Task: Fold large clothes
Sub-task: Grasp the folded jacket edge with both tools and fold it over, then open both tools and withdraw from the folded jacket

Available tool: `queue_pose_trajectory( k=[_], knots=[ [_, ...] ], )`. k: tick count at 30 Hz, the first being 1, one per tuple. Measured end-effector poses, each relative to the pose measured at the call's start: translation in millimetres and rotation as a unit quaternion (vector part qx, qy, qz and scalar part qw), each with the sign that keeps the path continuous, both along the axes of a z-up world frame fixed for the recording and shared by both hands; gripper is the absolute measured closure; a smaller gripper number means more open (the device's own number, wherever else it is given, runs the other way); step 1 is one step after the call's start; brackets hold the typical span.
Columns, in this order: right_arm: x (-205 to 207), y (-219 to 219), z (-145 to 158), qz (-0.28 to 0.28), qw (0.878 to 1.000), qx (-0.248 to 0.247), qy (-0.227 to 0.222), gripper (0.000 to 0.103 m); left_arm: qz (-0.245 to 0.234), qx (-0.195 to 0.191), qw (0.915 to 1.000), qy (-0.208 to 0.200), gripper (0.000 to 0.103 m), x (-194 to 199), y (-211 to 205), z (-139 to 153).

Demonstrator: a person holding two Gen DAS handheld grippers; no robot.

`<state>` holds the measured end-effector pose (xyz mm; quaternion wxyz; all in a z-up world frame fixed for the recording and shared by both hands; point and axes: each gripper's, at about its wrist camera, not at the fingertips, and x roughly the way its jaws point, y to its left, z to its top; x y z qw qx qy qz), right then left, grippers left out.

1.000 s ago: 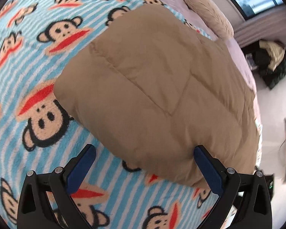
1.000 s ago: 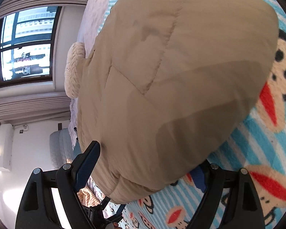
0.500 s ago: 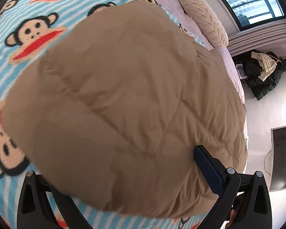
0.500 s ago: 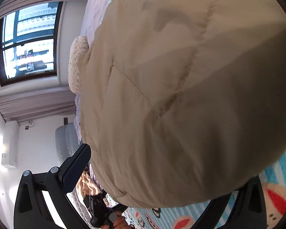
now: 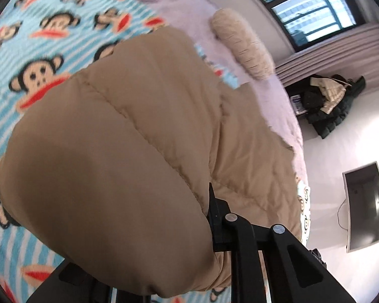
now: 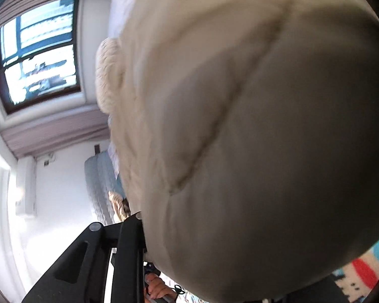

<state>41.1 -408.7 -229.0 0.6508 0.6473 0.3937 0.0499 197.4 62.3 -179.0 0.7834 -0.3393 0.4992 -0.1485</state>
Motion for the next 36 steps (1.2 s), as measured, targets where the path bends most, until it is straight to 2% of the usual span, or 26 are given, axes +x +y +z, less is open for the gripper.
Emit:
queue_pose_trajectory(
  k=[6, 12, 18, 23, 25, 29, 32, 36],
  knots=[
    [-16, -3, 25, 0.045, 0.998, -0.03, -0.026, 0.079, -0.02, -0.002, 0.999, -0.039, 0.082, -35, -1, 35],
    [-67, 9, 32, 0.071, 0.997, -0.035, -0.023, 0.079, -0.051, 0.008, 0.998, -0.036, 0.082, -105, 17, 47],
    [-135, 31, 25, 0.063, 0.998, -0.022, -0.003, 0.079, -0.075, 0.015, 0.997, 0.006, 0.082, -186, 48, 32],
    [-190, 54, 19, 0.039, 0.999, -0.012, 0.022, 0.079, -0.107, 0.049, 0.9924, 0.036, 0.082, -237, 71, 20],
    [-201, 57, 12, 0.033, 0.999, -0.018, 0.037, 0.075, -0.109, 0.05, 0.9915, 0.049, 0.082, -247, 79, 11],
    [-208, 59, -1, 0.014, 0.997, -0.028, 0.069, 0.059, -0.106, 0.052, 0.9904, 0.072, 0.081, -253, 87, -3],
    [-213, 63, 5, 0.01, 0.995, -0.051, 0.084, 0.052, -0.104, 0.072, 0.9892, 0.074, 0.074, -255, 91, 1],
    [-222, 65, 24, 0.016, 0.99, -0.089, 0.109, 0.045, -0.107, 0.108, 0.9848, 0.084, 0.074, -263, 97, 13]
  ],
)
